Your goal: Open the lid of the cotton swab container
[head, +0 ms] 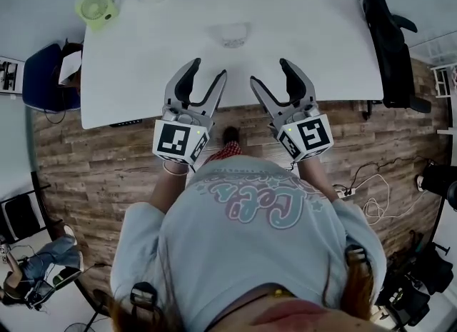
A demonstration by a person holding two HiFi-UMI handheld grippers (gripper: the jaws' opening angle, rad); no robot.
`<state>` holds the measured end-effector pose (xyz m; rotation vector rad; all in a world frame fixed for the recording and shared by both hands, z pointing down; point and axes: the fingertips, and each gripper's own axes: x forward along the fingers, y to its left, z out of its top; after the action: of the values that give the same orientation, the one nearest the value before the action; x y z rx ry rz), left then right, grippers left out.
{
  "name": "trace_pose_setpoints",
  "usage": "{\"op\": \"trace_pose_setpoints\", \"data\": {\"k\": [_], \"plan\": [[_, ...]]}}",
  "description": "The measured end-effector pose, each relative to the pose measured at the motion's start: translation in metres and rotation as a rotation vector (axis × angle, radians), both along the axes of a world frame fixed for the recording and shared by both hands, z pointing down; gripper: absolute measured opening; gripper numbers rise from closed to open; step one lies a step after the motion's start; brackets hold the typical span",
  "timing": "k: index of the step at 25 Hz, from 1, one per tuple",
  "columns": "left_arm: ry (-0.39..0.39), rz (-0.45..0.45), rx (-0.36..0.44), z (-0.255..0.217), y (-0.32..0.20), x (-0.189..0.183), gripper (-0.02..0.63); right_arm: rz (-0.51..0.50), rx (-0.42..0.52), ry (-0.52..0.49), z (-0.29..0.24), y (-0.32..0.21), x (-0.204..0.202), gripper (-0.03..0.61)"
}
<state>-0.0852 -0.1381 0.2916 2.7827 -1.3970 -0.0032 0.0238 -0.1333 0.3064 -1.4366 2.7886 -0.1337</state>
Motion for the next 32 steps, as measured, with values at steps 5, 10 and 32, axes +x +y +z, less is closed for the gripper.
{"op": "trace_pose_setpoints", "data": {"k": [5, 10, 32], "plan": [[-0.004, 0.011, 0.001, -0.001, -0.027, -0.001, 0.207, 0.003, 0.0, -0.006, -0.001, -0.027, -0.003, 0.302], [-0.002, 0.028, -0.008, 0.002, -0.048, 0.0, 0.206, 0.005, -0.012, -0.013, 0.003, -0.045, -0.007, 0.304], [-0.057, -0.034, -0.034, 0.016, -0.075, 0.016, 0.206, -0.176, -0.039, 0.04, 0.019, -0.083, 0.002, 0.302]]}}
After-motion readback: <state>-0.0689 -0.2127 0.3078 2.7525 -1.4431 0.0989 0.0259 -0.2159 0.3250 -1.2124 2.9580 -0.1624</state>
